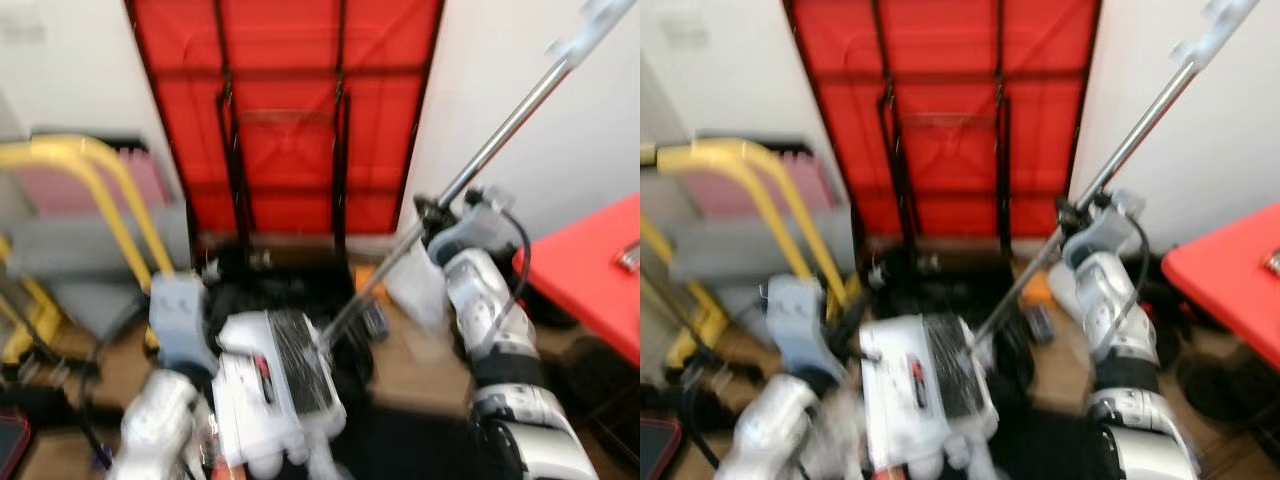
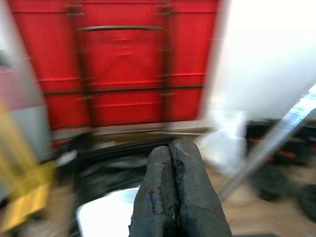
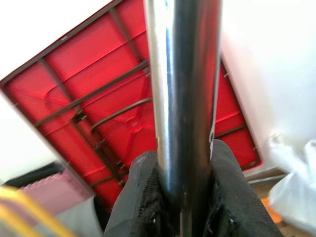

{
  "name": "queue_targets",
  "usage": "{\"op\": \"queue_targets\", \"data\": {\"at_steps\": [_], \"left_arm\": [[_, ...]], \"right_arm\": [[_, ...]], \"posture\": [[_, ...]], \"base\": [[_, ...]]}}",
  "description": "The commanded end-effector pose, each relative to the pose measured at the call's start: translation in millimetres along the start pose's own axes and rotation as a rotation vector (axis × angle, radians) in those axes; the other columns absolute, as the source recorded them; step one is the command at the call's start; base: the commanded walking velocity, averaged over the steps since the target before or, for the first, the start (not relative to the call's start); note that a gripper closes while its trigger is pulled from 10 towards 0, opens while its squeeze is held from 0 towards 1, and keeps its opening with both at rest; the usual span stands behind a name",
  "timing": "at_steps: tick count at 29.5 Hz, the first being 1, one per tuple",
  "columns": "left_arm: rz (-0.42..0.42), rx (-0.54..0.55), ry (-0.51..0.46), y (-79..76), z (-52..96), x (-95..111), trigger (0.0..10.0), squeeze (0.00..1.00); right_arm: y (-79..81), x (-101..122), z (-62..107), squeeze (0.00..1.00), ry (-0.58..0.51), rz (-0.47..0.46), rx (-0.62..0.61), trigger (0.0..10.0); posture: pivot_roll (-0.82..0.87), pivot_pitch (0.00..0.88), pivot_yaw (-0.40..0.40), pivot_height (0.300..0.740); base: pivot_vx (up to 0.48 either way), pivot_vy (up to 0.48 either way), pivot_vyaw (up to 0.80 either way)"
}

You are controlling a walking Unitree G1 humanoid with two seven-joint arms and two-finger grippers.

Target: Sweep floor

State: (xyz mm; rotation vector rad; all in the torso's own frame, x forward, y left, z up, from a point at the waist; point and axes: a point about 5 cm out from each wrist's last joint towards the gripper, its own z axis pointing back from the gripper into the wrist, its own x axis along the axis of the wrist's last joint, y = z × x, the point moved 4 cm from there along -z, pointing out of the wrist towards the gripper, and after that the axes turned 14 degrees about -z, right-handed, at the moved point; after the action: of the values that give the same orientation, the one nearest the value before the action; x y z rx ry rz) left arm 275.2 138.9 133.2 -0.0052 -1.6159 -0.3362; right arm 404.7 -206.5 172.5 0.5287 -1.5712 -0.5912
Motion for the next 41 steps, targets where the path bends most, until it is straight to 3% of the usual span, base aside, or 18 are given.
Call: {"op": "queue_targets", "data": {"at_steps": [1, 11, 16, 19, 25, 36, 38, 39, 41], "left_arm": [[-0.001, 0.014, 0.014, 4.8, 1.4, -3.8, 10.0, 0.00], [-0.002, -0.002, 0.011, 1.6, 0.7, -2.7, 10.0, 0.00], [0.018, -0.005, 0.018, -2.8, 5.4, -2.2, 10.0, 0.00], [0.025, -0.001, 0.019, -4.0, 6.9, -1.5, 10.0, 0.00], [0.045, 0.021, 0.034, -2.8, 18.3, 2.2, 10.0, 0.00], [0.045, 0.078, 0.070, 5.6, 37.4, 3.6, 10.0, 0.00], [0.037, 0.110, 0.091, 11.3, 46.9, 5.2, 10.0, 0.00], [0.037, 0.110, 0.091, 11.3, 46.9, 5.2, 10.0, 0.00], [0.025, 0.132, 0.105, 15.6, 53.3, 6.9, 10.0, 0.00]], "right_arm": [[17.6, 13.3, -4.2, 0.00, -0.056, -0.040, 0.057, 10.0], [20.7, 29.0, -9.0, 0.00, -0.112, -0.002, 0.058, 10.0], [33.2, 43.0, -16.8, 0.00, -0.151, 0.126, 0.089, 10.0], [37.9, 44.8, -19.0, 0.00, -0.154, 0.139, 0.098, 10.0], [57.7, 51.1, -26.3, 0.00, -0.171, 0.172, 0.143, 10.0], [70.5, 56.4, -34.3, 0.00, -0.181, 0.198, 0.166, 10.0], [91.2, 61.3, -41.8, 0.00, -0.197, 0.246, 0.208, 10.0], [91.2, 61.3, -41.8, 0.00, -0.197, 0.246, 0.208, 10.0], [116.0, 66.9, -48.0, 0.00, -0.218, 0.260, 0.253, 10.0]], "posture": [[-0.11, 0.000, -0.022, 0.740], [-0.11, 0.000, -0.020, 0.740], [-0.11, 0.026, -0.021, 0.740], [-0.11, 0.034, -0.022, 0.740], [-0.09, 0.115, -0.030, 0.740], [-0.07, 0.190, -0.038, 0.740], [-0.06, 0.230, -0.042, 0.740], [-0.06, 0.230, -0.042, 0.740], [-0.05, 0.243, -0.047, 0.740]], "base": [[0.352, 0.000, 0.00], [0.350, 0.000, 0.00], [0.280, 0.000, 0.00], [0.000, 0.000, 0.00], [0.000, 0.000, 0.00], [0.000, 0.000, 0.00], [0.000, 0.000, 0.00], [0.000, 0.000, 0.00], [0.000, 0.000, 0.00]]}}
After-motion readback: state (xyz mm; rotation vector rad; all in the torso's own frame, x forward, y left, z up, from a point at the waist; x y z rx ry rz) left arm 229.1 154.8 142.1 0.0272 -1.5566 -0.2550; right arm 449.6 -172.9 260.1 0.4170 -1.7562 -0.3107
